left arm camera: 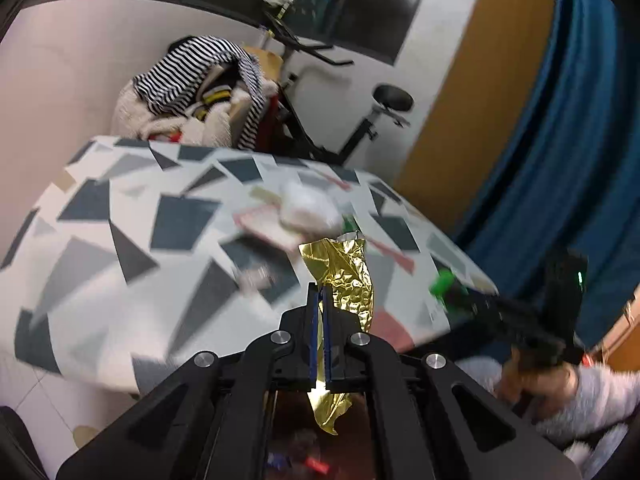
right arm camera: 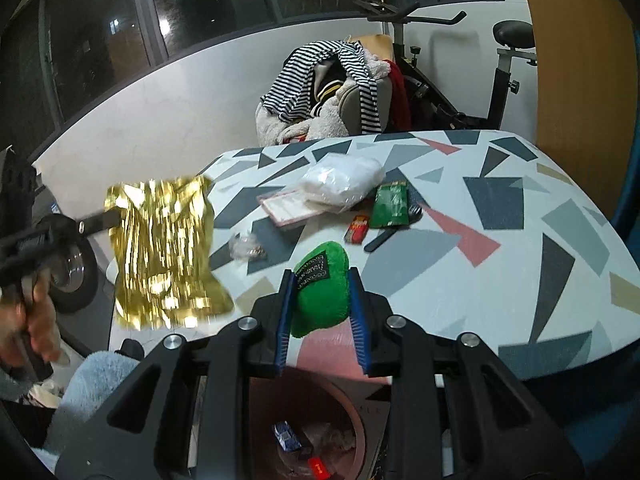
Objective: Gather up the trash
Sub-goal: 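Lift the gold foil wrapper with the left tool while the right tool holds the green plush, then drop the gold foil into the brown bin with the left tool while the right tool drops the green plush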
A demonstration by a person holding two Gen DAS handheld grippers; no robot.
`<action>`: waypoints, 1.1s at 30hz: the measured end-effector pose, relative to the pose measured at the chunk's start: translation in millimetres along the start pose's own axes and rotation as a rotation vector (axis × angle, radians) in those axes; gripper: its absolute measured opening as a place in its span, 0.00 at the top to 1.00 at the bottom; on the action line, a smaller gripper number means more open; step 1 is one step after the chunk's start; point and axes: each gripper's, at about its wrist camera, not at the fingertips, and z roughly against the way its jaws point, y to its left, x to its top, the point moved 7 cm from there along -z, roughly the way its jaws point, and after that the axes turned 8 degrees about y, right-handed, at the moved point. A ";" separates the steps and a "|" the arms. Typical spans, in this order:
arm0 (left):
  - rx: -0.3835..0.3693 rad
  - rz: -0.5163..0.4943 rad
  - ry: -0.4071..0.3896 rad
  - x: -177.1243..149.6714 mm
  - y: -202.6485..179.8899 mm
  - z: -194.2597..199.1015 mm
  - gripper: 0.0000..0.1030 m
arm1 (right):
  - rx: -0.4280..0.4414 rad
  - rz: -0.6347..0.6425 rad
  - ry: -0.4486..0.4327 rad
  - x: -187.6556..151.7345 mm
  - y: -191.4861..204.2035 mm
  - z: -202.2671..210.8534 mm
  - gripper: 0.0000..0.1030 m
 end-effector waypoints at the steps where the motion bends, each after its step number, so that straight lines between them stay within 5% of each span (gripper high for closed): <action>1: -0.001 -0.007 0.010 -7.4 -2.6 -1.1 0.98 | 0.002 0.000 0.003 -4.2 1.4 0.9 0.72; 9: 0.015 -0.067 0.103 -69.0 -18.6 -24.6 0.98 | 0.008 0.004 0.024 -27.9 8.8 3.7 0.72; 22: -0.014 -0.055 0.216 -94.3 -22.3 -64.7 0.97 | 0.014 -0.005 0.047 -41.5 8.2 -2.1 0.72; 24: -0.038 -0.052 0.227 -94.4 -25.7 -70.0 0.92 | 0.016 -0.007 0.052 -43.9 8.2 -3.7 0.72; 27: -0.042 -0.059 0.219 -93.5 -27.7 -70.7 0.67 | 0.019 -0.009 0.064 -48.7 9.0 -6.7 0.72; 33: 0.014 -0.037 0.172 -83.1 -19.4 -58.7 0.48 | 0.024 0.013 0.090 -58.3 13.5 -15.9 0.72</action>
